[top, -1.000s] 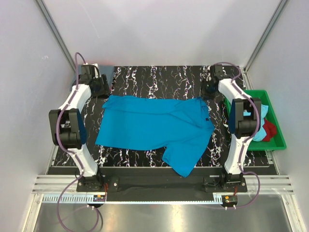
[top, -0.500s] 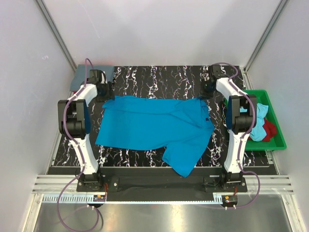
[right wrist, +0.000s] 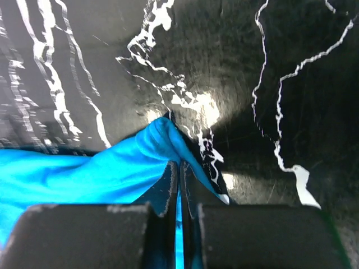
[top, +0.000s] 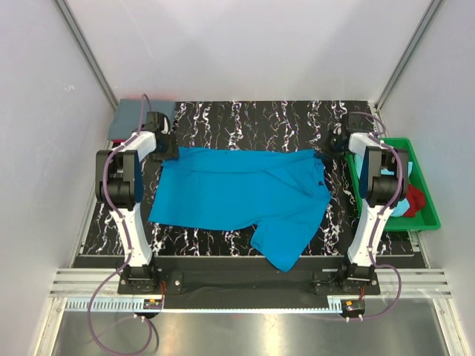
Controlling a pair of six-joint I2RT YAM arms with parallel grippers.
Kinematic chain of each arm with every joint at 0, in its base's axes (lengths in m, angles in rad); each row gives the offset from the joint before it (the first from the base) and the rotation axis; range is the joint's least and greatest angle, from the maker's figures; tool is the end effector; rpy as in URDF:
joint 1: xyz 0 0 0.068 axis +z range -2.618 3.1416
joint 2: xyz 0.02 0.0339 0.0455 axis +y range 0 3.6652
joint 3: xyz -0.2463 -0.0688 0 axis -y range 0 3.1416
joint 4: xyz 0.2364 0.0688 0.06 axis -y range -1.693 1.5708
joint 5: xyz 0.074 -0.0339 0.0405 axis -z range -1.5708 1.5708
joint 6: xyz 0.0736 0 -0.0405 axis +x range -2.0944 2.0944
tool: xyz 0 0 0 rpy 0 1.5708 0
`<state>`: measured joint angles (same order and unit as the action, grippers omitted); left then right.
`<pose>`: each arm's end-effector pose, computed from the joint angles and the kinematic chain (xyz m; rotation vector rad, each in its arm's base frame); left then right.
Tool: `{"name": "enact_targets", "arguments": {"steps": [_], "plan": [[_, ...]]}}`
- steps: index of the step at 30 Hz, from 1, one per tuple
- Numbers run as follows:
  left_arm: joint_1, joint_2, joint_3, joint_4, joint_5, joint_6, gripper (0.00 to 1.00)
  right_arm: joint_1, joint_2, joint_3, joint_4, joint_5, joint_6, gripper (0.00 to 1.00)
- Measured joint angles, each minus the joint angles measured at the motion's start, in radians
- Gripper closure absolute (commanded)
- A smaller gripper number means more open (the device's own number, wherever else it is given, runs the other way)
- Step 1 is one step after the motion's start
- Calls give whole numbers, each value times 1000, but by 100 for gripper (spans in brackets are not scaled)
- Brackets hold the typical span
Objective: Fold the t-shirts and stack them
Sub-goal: Fold the tshirt
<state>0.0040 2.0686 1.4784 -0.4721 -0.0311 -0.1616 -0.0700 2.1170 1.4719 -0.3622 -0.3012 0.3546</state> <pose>0.4392 0.0040 0.1193 -0.2283 2.6224 -0.0130 0.4504 -0.0097 0.1078 0.4334 2.5494 0.4941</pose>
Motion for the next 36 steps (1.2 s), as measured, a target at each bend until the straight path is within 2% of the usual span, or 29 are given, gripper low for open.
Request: {"name": "enact_targets", "arguments": {"steps": [7, 8, 12, 15, 21, 24, 27, 31, 36], "plan": [[-4, 2, 0, 0, -10, 4, 34, -31, 0, -32, 123, -119, 53, 100], [-4, 2, 0, 0, -11, 4, 34, -33, 0, -32, 135, -132, 58, 96], [-4, 0, 6, -10, -11, 7, 34, -55, -1, -19, 140, -160, 79, 67], [-4, -18, 6, -31, -15, 11, 32, -66, -3, 47, 48, -124, 88, 61], [1, -174, 6, -71, -48, 5, 32, -61, -143, 57, -99, -4, 70, 61], [18, -253, 5, -65, -10, -23, 34, -16, -229, 30, -130, -4, 6, 58], [58, -283, -22, -32, 68, -67, 34, 83, -253, 32, -141, -40, -75, 55], [101, -283, -143, 7, 146, -105, 34, 206, -179, 63, -192, -89, -181, 52], [138, -265, -227, 2, 203, -136, 37, 231, -59, 86, -249, -138, -274, 46]]}}
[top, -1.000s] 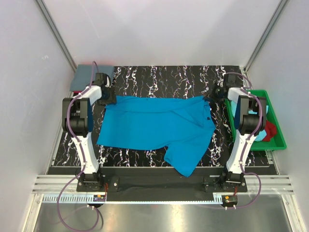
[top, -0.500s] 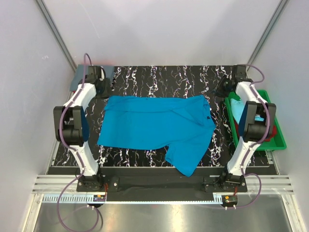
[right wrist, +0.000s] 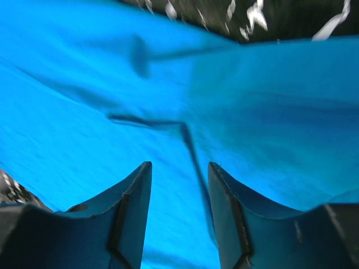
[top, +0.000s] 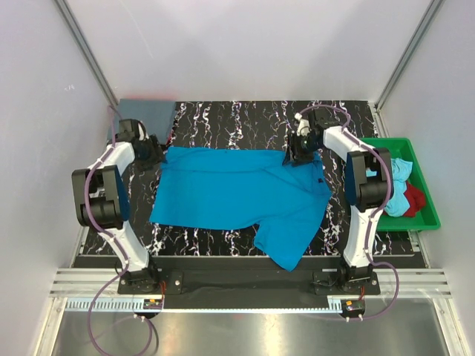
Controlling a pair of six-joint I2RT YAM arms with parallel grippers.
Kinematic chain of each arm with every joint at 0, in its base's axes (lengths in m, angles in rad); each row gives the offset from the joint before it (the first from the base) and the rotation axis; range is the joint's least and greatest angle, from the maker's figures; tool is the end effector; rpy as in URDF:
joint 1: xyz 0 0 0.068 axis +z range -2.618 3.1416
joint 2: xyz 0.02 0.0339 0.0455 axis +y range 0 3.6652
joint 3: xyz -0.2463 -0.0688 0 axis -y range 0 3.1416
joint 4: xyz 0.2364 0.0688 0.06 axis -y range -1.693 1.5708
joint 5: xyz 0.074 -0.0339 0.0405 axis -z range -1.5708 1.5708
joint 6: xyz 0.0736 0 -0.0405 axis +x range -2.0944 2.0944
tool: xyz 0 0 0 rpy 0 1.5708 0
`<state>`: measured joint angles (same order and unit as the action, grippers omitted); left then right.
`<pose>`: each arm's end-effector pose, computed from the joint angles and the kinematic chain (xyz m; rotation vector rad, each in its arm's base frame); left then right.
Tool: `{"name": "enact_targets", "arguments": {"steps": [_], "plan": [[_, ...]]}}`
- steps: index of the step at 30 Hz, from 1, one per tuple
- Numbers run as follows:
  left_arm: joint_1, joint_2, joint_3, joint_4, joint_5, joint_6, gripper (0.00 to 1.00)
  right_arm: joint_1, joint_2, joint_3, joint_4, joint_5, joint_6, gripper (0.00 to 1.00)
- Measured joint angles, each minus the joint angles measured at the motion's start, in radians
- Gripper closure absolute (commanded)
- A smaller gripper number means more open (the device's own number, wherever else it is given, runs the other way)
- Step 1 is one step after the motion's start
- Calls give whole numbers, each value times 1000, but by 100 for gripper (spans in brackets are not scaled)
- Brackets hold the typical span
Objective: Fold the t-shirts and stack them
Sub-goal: Fold the tshirt
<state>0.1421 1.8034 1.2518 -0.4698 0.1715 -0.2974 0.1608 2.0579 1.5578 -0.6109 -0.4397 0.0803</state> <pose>0.3840 0.0422 0.1554 -0.5040 2.5448 -0.2790 0.4233 0.1004 0.1445 -0.2463 2.6553 0.6657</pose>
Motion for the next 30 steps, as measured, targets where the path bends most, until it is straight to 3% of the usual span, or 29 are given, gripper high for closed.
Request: {"name": "enact_targets", "arguments": {"steps": [8, 19, 20, 24, 29, 30], "plan": [[23, 37, 2, 46, 93, -2, 44, 3, 25, 0, -52, -29, -111, 45], [22, 85, 16, 47, 166, 1, 49, 34, 71, 2, -68, -21, -144, 48], [22, 85, 18, 48, 168, 1, 50, 37, 71, 2, -68, -16, -145, 51], [22, 87, 25, 53, 174, 0, 62, 54, 71, 3, -68, 28, -146, 93], [22, 87, 25, 53, 164, -4, 100, 82, 30, -24, -71, 124, -127, 100], [22, 89, 26, 51, 161, -3, 100, 90, 6, -35, -77, 142, -125, 100]]}}
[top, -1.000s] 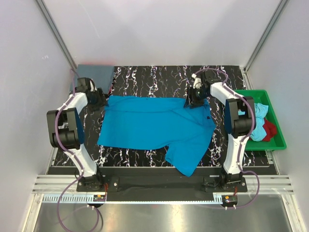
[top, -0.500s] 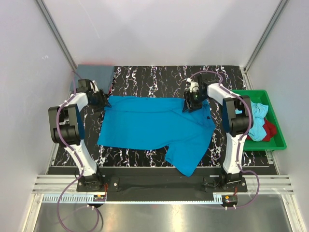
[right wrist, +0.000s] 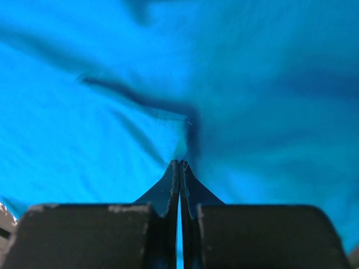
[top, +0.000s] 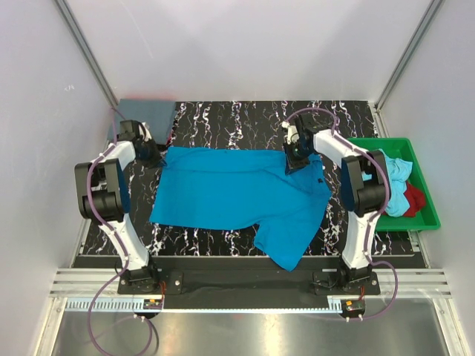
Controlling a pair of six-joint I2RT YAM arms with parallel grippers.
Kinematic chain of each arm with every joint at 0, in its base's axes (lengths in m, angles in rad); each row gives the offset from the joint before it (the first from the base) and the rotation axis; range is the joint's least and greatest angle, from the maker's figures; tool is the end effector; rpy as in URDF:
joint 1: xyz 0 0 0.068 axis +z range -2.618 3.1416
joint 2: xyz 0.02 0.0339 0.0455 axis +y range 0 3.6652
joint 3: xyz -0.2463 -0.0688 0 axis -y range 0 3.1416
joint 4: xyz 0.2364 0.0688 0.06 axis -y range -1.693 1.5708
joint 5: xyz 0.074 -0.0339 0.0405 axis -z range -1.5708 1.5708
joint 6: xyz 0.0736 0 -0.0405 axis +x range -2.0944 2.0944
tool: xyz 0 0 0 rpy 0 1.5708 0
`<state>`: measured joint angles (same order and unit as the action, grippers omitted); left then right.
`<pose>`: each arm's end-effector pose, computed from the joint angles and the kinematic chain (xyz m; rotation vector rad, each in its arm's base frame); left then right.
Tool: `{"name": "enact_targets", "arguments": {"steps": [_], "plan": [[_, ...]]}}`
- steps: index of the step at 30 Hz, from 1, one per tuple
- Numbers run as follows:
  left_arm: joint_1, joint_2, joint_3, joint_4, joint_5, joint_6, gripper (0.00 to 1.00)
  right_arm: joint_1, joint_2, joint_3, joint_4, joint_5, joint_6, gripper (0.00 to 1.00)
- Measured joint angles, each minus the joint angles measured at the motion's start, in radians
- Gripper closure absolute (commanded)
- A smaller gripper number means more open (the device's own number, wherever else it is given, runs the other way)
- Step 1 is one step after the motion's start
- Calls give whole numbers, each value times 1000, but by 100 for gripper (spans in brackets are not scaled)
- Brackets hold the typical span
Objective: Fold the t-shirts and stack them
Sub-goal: Fold the tshirt
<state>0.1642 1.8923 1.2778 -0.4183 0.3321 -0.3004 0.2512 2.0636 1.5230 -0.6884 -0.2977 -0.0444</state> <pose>0.3977 0.0416 0.1366 -0.4794 2.5458 -0.4812 0.4000 0.1249 0.1243 -0.4834 2.7552 0.4669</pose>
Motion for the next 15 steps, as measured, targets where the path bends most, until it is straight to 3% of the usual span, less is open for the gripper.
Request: {"name": "enact_targets", "arguments": {"steps": [8, 15], "plan": [[0, 32, 12, -20, -45, 4, 100, 57, -195, -51, -33, 137, 0, 100], [0, 40, 23, -57, -108, 7, 100, 81, -220, -98, -68, 246, -3, 100]]}}
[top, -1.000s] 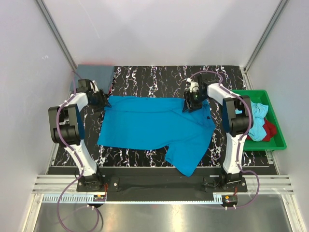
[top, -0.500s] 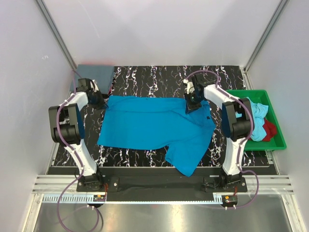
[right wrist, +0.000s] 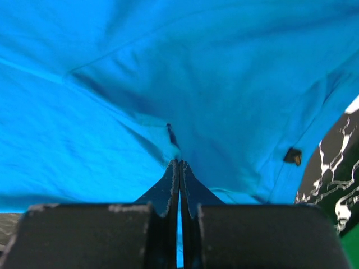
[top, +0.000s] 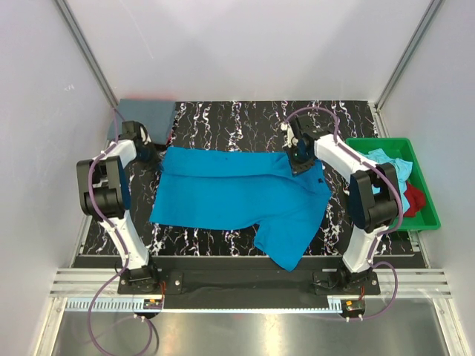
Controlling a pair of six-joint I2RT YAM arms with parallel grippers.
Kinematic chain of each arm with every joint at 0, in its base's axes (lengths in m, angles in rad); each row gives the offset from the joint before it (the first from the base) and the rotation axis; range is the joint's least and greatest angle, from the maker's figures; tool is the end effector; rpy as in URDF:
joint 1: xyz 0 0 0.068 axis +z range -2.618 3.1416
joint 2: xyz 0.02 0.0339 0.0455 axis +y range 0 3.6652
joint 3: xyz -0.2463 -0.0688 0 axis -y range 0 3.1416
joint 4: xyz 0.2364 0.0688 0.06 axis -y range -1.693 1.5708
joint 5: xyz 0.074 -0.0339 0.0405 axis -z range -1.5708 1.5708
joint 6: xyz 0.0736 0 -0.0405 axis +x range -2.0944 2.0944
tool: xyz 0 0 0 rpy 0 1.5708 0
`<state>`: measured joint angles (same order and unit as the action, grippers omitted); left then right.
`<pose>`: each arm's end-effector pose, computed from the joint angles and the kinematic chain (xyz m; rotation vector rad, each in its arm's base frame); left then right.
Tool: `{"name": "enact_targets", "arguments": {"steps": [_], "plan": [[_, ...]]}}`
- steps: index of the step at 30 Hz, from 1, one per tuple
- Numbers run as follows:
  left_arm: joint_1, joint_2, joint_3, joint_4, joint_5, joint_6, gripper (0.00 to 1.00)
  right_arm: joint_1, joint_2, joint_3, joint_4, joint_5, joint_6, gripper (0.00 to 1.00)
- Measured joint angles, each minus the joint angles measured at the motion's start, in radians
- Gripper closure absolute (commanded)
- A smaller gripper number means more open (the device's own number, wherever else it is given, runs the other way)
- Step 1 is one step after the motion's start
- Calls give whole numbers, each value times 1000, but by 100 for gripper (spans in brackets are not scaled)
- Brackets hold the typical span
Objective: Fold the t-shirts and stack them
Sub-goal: Fold the tshirt
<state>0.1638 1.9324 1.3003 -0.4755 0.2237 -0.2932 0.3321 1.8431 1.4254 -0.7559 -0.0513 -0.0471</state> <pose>0.3958 0.0489 0.1222 -0.5368 2.6208 -0.3405 0.3615 0.1287 0.1736 -0.5326 2.6999 0.1485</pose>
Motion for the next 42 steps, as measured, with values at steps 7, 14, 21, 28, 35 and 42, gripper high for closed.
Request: {"name": "enact_targets", "arguments": {"steps": [7, 14, 21, 28, 35, 42], "plan": [[-2, 27, 31, -12, -15, 11, 86, 32, 0, -37, -19, 42, 0, 96], [-15, 27, 31, -40, -24, 22, 89, 55, -2, -76, -20, 43, -1, 95], [-23, 27, 22, -54, -45, 31, 69, 74, -2, -90, -39, 38, 3, 71], [-41, 13, 23, -67, -106, 39, 61, 75, -60, -89, -77, -75, 14, 72], [-41, -105, -13, -102, -250, -2, 62, 76, -79, -42, -85, -51, 300, 72], [-41, -382, -137, -98, -283, -146, 56, 152, -319, -299, -105, 72, 780, 71]]}}
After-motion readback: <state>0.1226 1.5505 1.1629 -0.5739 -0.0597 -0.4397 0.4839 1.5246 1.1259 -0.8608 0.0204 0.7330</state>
